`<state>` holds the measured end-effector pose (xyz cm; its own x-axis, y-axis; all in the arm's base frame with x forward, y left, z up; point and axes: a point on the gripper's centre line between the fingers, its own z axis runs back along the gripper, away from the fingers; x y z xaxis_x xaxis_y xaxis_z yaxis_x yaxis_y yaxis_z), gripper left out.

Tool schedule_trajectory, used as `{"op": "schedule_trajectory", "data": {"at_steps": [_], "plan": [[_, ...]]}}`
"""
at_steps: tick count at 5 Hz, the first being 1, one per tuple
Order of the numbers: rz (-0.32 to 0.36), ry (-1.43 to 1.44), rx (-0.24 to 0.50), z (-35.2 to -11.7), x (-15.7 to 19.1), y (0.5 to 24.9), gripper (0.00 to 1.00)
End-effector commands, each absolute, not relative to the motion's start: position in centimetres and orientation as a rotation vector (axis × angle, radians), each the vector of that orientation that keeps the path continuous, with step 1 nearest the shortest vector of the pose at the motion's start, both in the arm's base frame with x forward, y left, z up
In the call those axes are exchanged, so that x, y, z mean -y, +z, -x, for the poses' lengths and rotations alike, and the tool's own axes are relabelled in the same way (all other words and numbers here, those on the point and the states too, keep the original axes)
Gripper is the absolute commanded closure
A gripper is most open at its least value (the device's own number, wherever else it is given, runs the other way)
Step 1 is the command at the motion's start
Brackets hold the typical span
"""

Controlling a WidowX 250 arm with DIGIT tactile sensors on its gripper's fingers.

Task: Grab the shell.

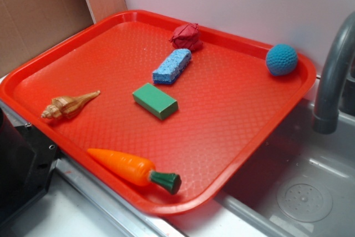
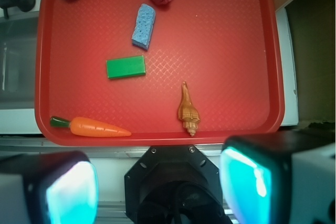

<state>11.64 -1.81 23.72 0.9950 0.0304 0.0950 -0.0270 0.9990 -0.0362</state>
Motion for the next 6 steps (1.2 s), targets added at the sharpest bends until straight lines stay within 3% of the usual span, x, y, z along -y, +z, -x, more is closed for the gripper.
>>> {"op": "schedule_trajectory", "data": {"at_steps": [1, 3, 4, 6], "plan": [[0.035, 0.029, 0.096, -11.6, 1.8, 23.7, 0.0], [-0.002, -0.011, 0.055, -13.2, -2.1, 14.5, 0.0], [0.024, 0.013, 0.036, -12.6, -3.3, 10.4, 0.0], [0.005, -0.008, -0.014, -10.9, -4.7, 5.9, 0.0]]}}
